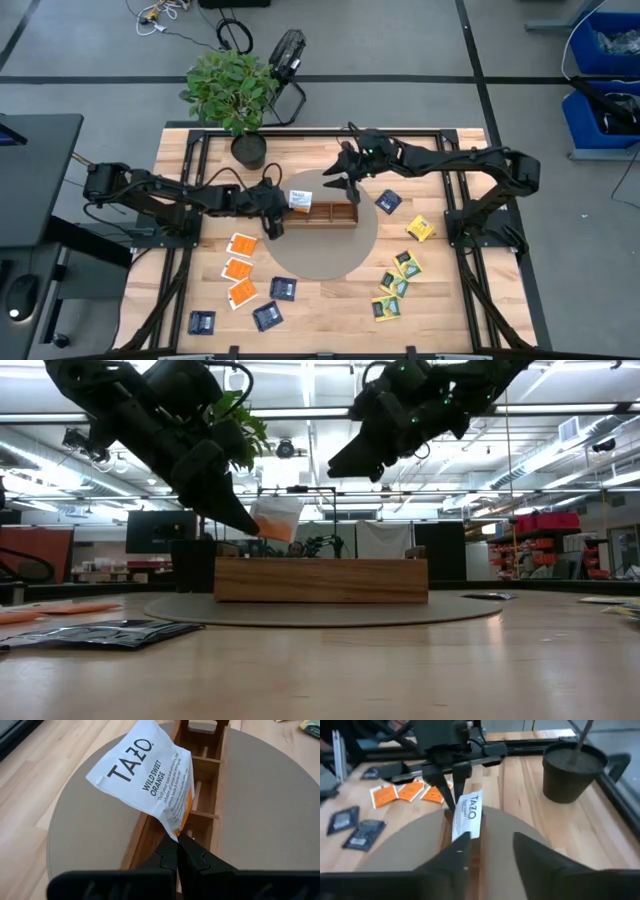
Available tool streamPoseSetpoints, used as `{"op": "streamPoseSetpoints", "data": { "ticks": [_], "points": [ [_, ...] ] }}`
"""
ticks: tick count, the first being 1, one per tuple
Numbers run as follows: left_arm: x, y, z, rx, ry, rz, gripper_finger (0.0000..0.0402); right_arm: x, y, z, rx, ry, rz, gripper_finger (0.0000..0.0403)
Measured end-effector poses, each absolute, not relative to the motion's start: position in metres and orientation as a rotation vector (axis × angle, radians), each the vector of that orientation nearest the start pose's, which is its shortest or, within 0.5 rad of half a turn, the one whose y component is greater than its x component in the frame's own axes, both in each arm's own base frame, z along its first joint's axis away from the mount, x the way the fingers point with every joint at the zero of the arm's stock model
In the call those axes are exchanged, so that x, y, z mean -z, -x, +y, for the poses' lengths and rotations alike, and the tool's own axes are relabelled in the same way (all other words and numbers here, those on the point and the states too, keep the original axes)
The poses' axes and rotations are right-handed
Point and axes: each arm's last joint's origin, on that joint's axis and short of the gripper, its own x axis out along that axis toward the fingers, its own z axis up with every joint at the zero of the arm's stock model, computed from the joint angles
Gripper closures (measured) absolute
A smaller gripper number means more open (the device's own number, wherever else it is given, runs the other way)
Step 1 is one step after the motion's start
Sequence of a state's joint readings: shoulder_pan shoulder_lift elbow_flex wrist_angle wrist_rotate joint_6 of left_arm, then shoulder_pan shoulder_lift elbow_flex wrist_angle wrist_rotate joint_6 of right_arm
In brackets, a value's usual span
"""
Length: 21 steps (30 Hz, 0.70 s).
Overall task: Pick & Place Tea
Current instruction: Put the orange tea bag into the left section of the wooden organizer
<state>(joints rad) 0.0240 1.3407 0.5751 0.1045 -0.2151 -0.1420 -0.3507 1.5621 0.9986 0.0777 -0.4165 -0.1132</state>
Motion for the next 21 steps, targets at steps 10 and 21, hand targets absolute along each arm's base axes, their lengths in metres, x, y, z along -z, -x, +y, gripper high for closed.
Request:
{"op": "streamPoseSetpoints", "data": {
  "ticks": [10,21],
  "points": [
    [-0.176,-0.254,0.01,-0.318,0.004,0.638,0.0399,-0.232,-0.364,-0.127,-0.198,-0.199,0.458,0.0117],
    [-0.176,-0.253,0.004,-0.342,-0.047,0.636,0.0399,-0.211,-0.398,-0.137,-0.318,-0.302,0.568,0.0119]
  ]
}}
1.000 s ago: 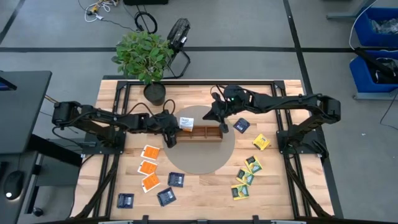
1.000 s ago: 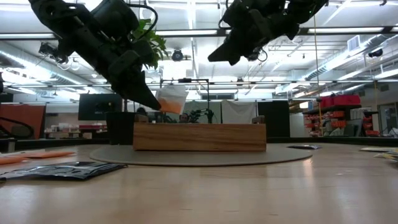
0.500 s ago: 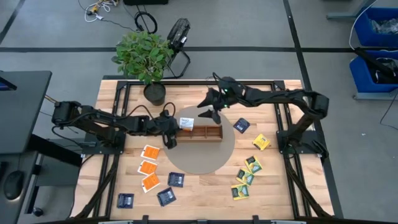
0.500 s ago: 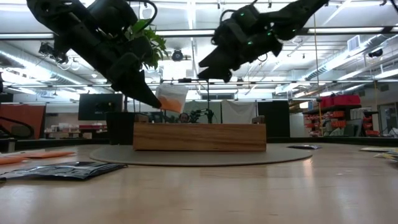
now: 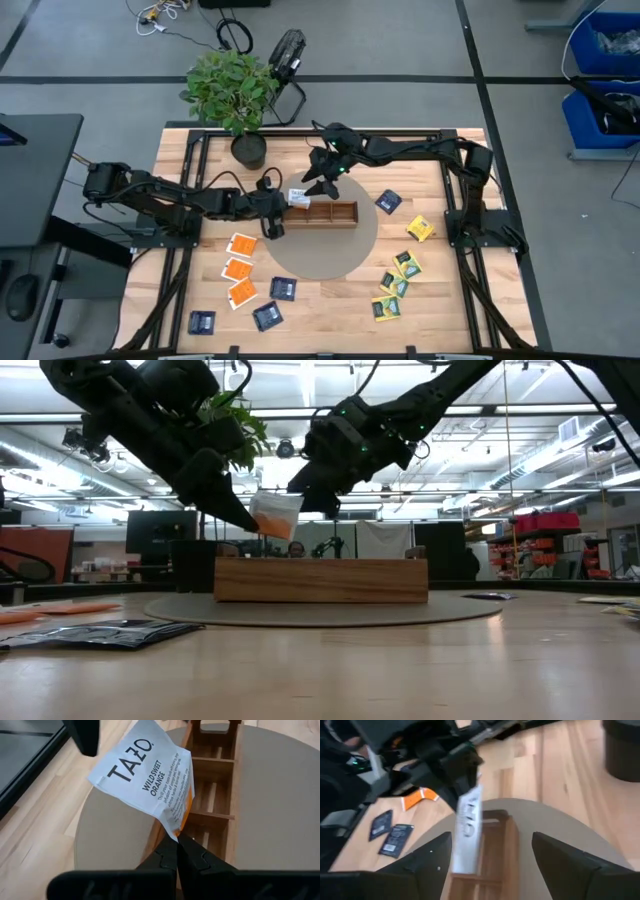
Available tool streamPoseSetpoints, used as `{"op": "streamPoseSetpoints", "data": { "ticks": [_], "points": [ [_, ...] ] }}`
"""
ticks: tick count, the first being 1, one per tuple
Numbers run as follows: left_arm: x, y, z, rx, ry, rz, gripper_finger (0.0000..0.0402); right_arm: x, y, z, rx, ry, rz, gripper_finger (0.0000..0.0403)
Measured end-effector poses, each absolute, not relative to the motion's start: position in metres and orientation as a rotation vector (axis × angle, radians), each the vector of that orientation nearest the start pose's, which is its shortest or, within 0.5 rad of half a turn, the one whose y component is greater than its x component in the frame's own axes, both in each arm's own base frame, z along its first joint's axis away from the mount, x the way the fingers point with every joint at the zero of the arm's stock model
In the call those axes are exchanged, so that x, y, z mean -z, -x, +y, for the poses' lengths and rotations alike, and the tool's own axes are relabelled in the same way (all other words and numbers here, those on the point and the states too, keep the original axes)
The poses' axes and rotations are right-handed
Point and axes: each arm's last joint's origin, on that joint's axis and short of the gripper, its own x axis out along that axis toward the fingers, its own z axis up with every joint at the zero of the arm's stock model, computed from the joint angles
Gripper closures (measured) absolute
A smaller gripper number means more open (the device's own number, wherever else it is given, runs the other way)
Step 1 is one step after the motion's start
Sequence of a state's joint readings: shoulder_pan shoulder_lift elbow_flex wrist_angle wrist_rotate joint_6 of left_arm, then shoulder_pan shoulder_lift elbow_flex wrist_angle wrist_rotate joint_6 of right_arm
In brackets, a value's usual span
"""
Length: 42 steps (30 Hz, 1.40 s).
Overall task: Pick & Place Tea
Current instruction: Put the orange tea bag into the left section of the wooden organizer
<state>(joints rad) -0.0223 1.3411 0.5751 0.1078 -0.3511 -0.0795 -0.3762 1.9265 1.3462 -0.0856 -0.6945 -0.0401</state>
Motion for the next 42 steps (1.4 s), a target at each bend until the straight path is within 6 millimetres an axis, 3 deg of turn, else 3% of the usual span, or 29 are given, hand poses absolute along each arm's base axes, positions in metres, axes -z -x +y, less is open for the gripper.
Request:
{"op": "streamPoseSetpoints", "data": {
  "ticks": [6,11,16,24,34,42],
  "points": [
    [-0.176,-0.253,0.005,-0.363,-0.053,0.635,0.0399,-0.213,-0.401,-0.133,-0.357,-0.307,0.563,0.0125],
    [-0.176,-0.253,0.005,-0.364,-0.052,0.635,0.0399,-0.212,-0.402,-0.126,-0.376,-0.301,0.583,0.0159],
    [-0.176,-0.253,0.005,-0.365,-0.051,0.634,0.0399,-0.212,-0.405,-0.115,-0.41,-0.255,0.578,0.0232],
    [-0.176,-0.253,0.005,-0.366,-0.048,0.635,0.0399,-0.211,-0.41,-0.107,-0.335,-0.118,0.586,0.0389],
    [-0.175,-0.253,0.005,-0.368,-0.037,0.637,0.0398,-0.211,-0.412,-0.104,-0.328,-0.049,0.572,0.0399],
    [-0.175,-0.253,-0.004,-0.317,-0.021,0.644,0.0348,-0.211,-0.412,-0.105,-0.284,-0.032,0.579,0.0401]
  ]
}}
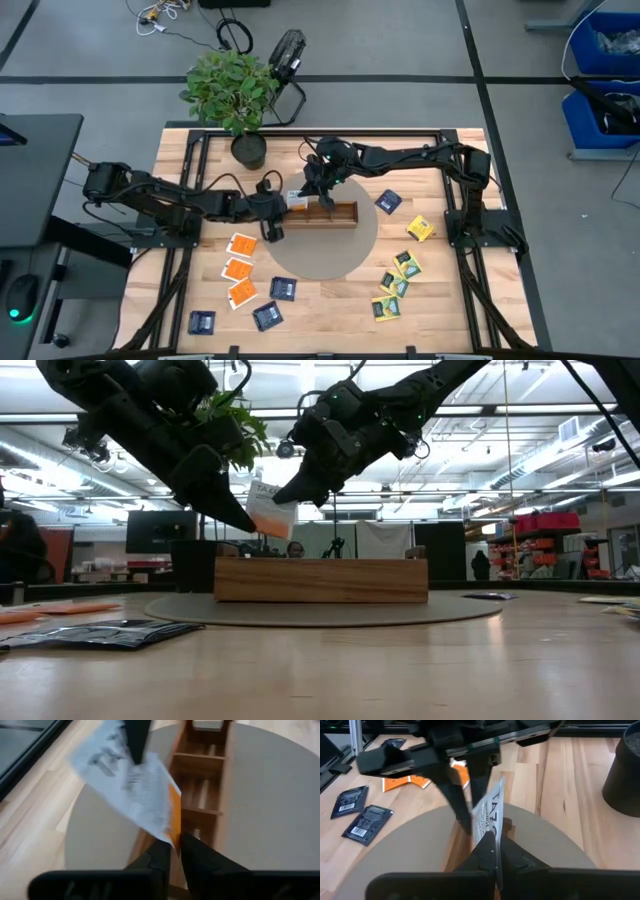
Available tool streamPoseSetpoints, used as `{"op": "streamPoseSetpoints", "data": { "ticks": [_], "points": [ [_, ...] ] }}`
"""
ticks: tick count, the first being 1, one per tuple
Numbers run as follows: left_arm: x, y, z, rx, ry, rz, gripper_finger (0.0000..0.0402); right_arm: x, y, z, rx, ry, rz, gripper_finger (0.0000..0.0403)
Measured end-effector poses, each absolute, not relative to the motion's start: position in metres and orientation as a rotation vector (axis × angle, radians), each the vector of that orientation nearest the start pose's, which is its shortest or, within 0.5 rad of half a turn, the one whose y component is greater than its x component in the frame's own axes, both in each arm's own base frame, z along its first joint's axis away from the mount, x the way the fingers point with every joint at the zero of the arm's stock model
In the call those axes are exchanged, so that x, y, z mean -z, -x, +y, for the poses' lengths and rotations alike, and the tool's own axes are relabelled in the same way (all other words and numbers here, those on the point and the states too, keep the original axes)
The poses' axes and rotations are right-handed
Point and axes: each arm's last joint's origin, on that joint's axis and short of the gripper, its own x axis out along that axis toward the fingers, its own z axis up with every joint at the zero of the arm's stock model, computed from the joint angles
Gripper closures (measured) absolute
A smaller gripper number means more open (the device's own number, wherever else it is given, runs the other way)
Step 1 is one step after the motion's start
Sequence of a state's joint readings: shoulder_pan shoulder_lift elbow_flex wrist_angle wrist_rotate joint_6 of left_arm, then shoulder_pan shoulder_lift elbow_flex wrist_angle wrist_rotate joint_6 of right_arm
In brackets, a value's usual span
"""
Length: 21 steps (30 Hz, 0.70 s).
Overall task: Pick & Place Tea
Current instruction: Put the orange tea bag into the left section of the wooden organizer
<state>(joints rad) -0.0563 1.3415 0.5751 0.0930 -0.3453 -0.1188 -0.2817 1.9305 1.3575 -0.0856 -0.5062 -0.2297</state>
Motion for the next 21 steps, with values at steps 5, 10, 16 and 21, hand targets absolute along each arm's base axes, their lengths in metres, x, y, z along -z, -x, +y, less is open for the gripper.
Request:
{"op": "streamPoseSetpoints", "data": {
  "ticks": [5,10,16,21],
  "points": [
    [-0.173,-0.25,-0.013,-0.278,-0.06,0.673,0.0307,-0.211,-0.411,-0.108,-0.275,-0.036,0.581,0.0402],
    [-0.17,-0.244,-0.016,-0.312,-0.094,0.729,0.027,-0.211,-0.411,-0.109,-0.271,-0.041,0.584,0.0402],
    [-0.184,-0.239,-0.015,-0.343,-0.077,0.667,0.0243,-0.211,-0.411,-0.107,-0.275,-0.047,0.587,0.0403],
    [-0.189,-0.238,-0.014,-0.35,-0.069,0.638,0.0234,-0.211,-0.411,-0.107,-0.28,-0.047,0.588,0.0403]
  ]
}}
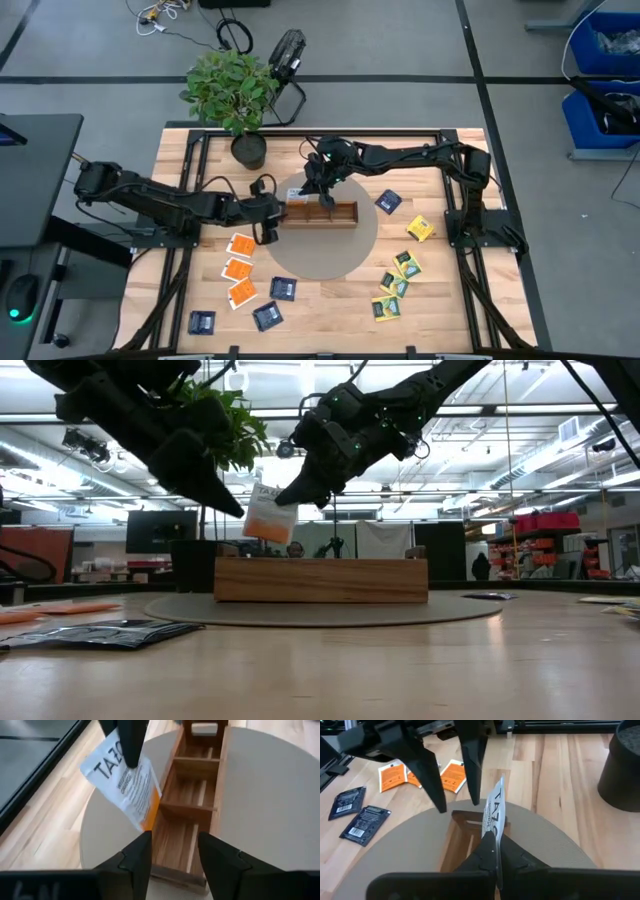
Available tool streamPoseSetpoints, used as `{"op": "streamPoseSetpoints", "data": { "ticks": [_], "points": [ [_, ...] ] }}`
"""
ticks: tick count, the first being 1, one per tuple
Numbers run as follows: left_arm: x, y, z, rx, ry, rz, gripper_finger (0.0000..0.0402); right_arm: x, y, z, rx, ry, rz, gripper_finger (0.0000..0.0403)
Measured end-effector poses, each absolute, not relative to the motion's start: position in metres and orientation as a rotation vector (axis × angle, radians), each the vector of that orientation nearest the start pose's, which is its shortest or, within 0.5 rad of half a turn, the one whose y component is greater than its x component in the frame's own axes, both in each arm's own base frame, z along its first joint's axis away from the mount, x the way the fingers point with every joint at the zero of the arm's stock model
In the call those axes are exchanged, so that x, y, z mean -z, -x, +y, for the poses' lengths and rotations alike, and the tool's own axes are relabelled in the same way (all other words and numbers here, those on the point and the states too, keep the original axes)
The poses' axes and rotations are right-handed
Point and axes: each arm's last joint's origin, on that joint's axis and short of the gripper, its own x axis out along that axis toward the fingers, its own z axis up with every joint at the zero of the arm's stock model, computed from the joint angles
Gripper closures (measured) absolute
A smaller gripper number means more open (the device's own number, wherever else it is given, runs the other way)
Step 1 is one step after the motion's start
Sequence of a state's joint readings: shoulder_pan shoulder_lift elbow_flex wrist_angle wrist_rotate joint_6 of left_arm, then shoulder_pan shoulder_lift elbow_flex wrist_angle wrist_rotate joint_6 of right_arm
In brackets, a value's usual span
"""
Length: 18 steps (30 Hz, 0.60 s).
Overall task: Pick & Place Tea
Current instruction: Put the orange tea bag into the left section of the wooden organizer
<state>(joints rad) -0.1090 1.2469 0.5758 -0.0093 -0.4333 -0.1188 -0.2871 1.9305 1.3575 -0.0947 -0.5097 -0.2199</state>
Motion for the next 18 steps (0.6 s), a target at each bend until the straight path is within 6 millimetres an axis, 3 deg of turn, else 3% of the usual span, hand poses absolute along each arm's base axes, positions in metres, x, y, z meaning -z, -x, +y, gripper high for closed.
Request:
{"op": "streamPoseSetpoints", "data": {
  "ticks": [6,10,18],
  "points": [
    [-0.189,-0.236,-0.01,-0.455,-0.111,0.643,0.0234,-0.208,-0.409,-0.104,-0.314,-0.073,0.621,0.0403],
    [-0.201,-0.231,-0.002,-0.489,-0.086,0.593,0.0234,-0.206,-0.409,-0.099,-0.332,-0.056,0.635,0.0403],
    [-0.217,-0.232,0.012,-0.353,0.028,0.48,0.0234,-0.211,-0.414,-0.093,-0.332,-0.018,0.581,0.0403]
  ]
}}
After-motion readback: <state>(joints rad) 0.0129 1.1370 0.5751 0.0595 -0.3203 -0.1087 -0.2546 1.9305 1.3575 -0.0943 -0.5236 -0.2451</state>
